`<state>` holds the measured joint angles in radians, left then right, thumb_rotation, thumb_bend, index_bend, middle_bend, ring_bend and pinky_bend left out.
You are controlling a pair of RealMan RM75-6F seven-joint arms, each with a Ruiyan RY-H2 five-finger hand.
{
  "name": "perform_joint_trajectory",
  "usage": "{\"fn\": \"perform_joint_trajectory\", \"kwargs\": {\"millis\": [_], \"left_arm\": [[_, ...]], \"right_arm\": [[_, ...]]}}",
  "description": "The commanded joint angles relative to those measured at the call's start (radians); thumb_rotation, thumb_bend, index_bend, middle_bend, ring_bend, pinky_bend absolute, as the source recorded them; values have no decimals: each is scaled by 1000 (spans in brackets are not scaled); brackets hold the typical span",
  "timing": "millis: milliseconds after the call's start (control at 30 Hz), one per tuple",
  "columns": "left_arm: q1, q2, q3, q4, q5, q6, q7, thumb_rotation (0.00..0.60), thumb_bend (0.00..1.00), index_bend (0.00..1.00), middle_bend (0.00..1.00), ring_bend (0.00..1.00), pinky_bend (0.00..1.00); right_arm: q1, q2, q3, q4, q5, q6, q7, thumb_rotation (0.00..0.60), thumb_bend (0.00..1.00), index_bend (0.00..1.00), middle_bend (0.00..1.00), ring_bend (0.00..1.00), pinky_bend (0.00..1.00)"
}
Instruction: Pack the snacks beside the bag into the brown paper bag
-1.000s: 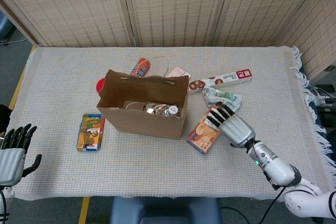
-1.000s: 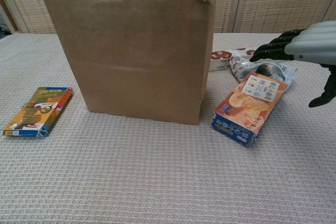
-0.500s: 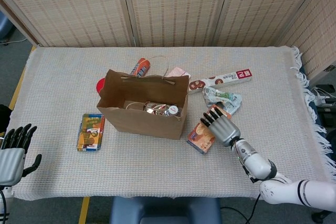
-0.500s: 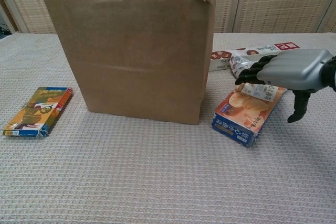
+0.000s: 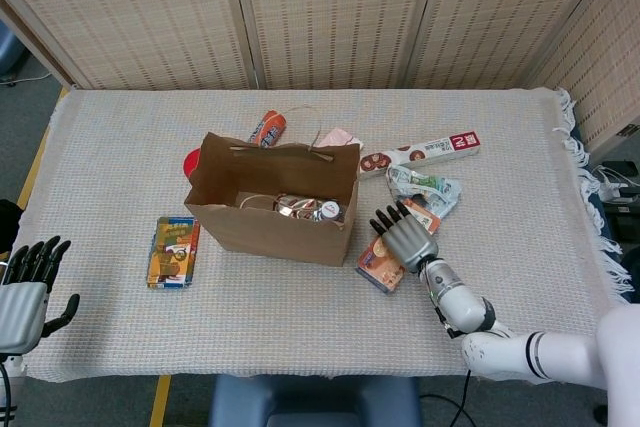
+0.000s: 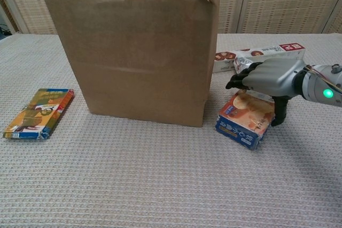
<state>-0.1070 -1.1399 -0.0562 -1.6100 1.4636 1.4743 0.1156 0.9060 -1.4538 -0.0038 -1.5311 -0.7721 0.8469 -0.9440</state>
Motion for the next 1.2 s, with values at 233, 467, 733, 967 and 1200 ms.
{"fn": "perform_joint_trajectory", "kwargs": {"millis": [233, 467, 733, 967, 1200], "left_arm": [[-1, 1, 1, -1, 1, -1, -2, 600, 389, 48, 0, 0, 0], [0, 0, 1, 1, 1, 0, 0, 600, 388, 48, 0, 0, 0], [1, -1, 1, 0, 2, 3, 5, 600, 389, 48, 0, 0, 0], [2, -3, 1, -1, 1, 5, 12, 600, 389, 48, 0, 0, 0], [2, -5, 0, -3, -1, 6, 17, 600, 388, 48, 0, 0, 0]], "right_arm": [[18, -42, -2, 19, 20, 24, 22, 600, 17, 35, 149, 66, 19], [0, 21, -32, -50, -72, 41, 70, 600, 231, 381, 510, 539, 370], [-57, 196, -23, -224, -204, 101, 220, 600, 245, 406, 542, 584, 438], [-138, 373, 42, -346, -358, 225, 437, 600, 246, 406, 542, 583, 439], [-185, 431, 169, -394, -425, 391, 555, 600, 245, 407, 542, 584, 439]]}}
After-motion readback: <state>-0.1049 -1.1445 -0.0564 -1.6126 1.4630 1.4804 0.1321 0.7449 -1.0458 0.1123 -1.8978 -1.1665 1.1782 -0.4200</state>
